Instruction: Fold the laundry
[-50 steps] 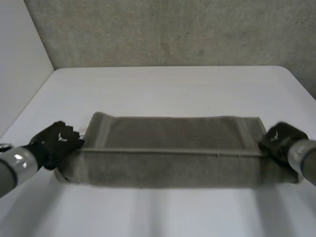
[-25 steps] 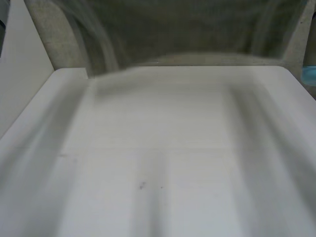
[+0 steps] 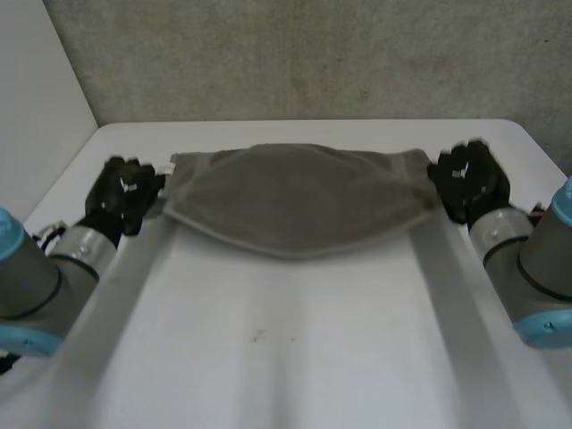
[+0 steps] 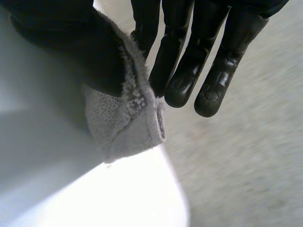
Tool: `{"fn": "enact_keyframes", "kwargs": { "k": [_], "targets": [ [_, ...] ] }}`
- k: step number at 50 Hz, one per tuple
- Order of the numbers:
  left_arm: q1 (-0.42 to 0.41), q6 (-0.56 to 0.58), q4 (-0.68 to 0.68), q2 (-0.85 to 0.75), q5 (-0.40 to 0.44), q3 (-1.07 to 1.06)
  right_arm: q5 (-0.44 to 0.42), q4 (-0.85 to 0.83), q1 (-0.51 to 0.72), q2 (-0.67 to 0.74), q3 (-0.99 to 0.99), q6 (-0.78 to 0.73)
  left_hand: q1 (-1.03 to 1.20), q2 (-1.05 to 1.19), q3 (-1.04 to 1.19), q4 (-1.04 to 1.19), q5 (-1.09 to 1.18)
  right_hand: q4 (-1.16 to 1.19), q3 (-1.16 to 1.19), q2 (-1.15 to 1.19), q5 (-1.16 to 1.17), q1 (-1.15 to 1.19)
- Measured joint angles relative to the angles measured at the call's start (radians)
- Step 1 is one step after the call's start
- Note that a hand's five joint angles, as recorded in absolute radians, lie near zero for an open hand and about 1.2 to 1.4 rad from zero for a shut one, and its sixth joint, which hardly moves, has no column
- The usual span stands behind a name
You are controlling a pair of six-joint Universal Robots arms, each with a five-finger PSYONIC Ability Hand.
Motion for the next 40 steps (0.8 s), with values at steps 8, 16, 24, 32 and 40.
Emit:
{"fn": "enact_keyframes", "kwargs": {
  "k": [8,16,24,32,40],
  "targets": [
    [0.063,0.146,-0.077,0.09,0.001,-0.152,0.013,0.304,-0.032,-0.038,0.027,-0.114,0.0,0.0,0.0,0.0,0.0,0.0,0.0,0.0,0.0,-0.001],
    [0.162,0.283,-0.561,0.41,0.007,-0.247,0.007,0.743,-0.115,-0.275,0.061,-0.238,0.0,0.0,0.0,0.0,0.0,0.0,0.0,0.0,0.0,0.0],
    [0.207,0.316,-0.918,0.562,0.094,-0.231,-0.027,0.926,-0.15,-0.381,0.059,-0.278,0.001,0.0,0.0,0.0,0.0,0.0,0.0,0.0,0.0,-0.001],
    [0.189,0.313,-0.778,0.416,0.132,-0.148,-0.031,0.836,-0.139,-0.241,-0.021,-0.268,0.002,0.0,0.0,0.0,0.0,0.0,0.0,0.0,0.0,0.0],
    [0.083,0.307,-0.618,0.099,0.087,0.1,0.048,0.689,-0.075,0.009,-0.216,-0.214,0.002,0.0,0.0,0.0,0.0,0.0,0.0,0.0,0.0,0.0]
  ]
}}
